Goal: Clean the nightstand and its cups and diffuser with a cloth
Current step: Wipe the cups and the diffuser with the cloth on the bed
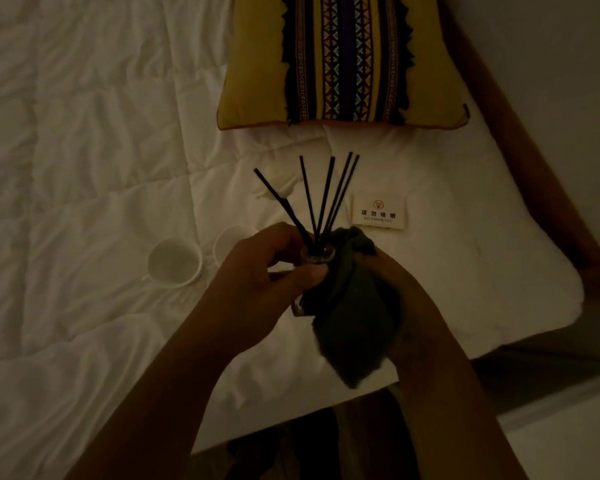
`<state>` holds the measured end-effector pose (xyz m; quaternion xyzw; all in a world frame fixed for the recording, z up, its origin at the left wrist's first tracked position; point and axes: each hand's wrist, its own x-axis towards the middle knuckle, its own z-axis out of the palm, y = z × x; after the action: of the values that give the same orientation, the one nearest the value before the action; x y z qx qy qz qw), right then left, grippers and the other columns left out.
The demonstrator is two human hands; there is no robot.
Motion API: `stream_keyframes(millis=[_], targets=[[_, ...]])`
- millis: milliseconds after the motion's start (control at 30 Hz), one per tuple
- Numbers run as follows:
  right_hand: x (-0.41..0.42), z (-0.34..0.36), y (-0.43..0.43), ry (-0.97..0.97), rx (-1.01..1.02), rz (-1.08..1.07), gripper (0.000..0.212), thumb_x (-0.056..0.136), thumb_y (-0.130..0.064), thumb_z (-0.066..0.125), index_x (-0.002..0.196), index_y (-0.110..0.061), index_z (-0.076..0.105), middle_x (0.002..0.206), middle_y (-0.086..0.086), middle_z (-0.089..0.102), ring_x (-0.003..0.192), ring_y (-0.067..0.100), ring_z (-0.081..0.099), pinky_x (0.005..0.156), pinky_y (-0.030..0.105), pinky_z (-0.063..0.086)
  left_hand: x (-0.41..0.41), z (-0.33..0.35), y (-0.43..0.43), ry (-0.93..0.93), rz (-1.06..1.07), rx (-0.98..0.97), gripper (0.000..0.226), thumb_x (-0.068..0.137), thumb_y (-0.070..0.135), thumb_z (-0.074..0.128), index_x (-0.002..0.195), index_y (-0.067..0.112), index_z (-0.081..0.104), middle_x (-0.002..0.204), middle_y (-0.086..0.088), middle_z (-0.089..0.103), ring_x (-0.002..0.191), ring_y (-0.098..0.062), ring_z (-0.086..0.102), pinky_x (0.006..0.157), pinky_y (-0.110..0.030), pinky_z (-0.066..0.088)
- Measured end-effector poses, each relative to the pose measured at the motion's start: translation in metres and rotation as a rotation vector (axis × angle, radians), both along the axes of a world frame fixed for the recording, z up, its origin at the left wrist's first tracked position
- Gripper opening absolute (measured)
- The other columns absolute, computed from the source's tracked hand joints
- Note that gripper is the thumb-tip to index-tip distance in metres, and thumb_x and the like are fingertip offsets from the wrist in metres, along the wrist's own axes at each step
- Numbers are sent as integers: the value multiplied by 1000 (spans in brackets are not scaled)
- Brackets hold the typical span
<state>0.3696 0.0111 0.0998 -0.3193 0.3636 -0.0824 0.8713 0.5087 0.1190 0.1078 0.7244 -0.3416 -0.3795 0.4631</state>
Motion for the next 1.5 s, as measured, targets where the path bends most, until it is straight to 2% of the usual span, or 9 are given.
stream_keyframes(millis=[233, 367, 500, 833, 967, 1067, 1200, 1333, 1500], targets=[[4, -12, 42, 153, -328, -203, 29, 90, -10, 56, 100, -34, 69, 96, -2, 75, 90, 20, 72, 79, 41, 59, 0, -15, -13, -177, 127, 83, 9, 88, 24, 64, 96, 26, 60, 91, 16, 62, 87, 10, 59, 72, -3, 46], [0, -20, 61, 215, -404, -140, 45, 87, -5, 62, 121, -34, 57, 94, 1, 74, 74, 11, 72, 63, 22, 57, -7, -33, -23, -127, 183, 99, 15, 88, 22, 65, 103, 20, 63, 95, 12, 65, 89, 1, 62, 69, -10, 49], [-24, -43, 69, 354, -569, -127, 39, 86, -4, 66, 115, -30, 64, 112, -5, 70, 102, 5, 66, 80, 12, 52, -15, -65, -31, -79, 193, 151, 19, 88, 22, 67, 106, 19, 62, 99, 12, 65, 92, 1, 62, 66, -8, 48], [-46, -79, 56, 465, -243, -211, 28, 87, -7, 64, 94, -31, 76, 107, -2, 74, 102, 34, 67, 95, 57, 49, -7, -131, -68, -38, 317, 163, 18, 88, 12, 68, 104, 8, 62, 97, 2, 66, 80, 7, 66, 65, -6, 52], [-47, -82, 42, 382, -140, -275, 28, 81, -7, 68, 90, -31, 78, 109, 9, 73, 100, 39, 67, 92, 59, 50, -7, -155, -78, -37, 302, 267, 23, 86, 14, 67, 108, 10, 62, 106, -4, 68, 92, -15, 69, 83, -36, 60], [-45, -79, 27, 327, -112, -291, 25, 54, -29, 88, 78, -28, 79, 100, 20, 73, 98, 45, 65, 95, 62, 47, -8, -162, -85, -88, 315, 269, 22, 90, 10, 63, 112, 8, 60, 95, 10, 62, 81, 1, 61, 69, -7, 53], [-49, -80, 9, 214, -107, -271, 52, 87, 6, 51, 63, -32, 78, 78, 6, 77, 91, 39, 68, 95, 58, 47, -12, -163, -87, -155, 306, 291, 31, 90, 11, 63, 119, 12, 56, 104, 8, 59, 89, -3, 59, 72, -8, 45], [-51, -73, -2, 136, -72, -287, 21, 66, -16, 68, 81, -25, 79, 91, 14, 76, 89, 36, 71, 87, 58, 53, -20, -163, -75, -105, 363, 323, 45, 87, 16, 68, 129, 15, 50, 119, 5, 58, 109, -13, 58, 91, -26, 47], [-62, -77, -10, 89, -5, -310, 87, 19, -50, 94, 98, -19, 76, 106, 16, 73, 96, 36, 70, 81, 53, 57, -48, -148, -58, 13, 567, 470, 48, 86, 18, 69, 128, 18, 47, 124, 1, 52, 105, -16, 57, 96, -37, 51]])
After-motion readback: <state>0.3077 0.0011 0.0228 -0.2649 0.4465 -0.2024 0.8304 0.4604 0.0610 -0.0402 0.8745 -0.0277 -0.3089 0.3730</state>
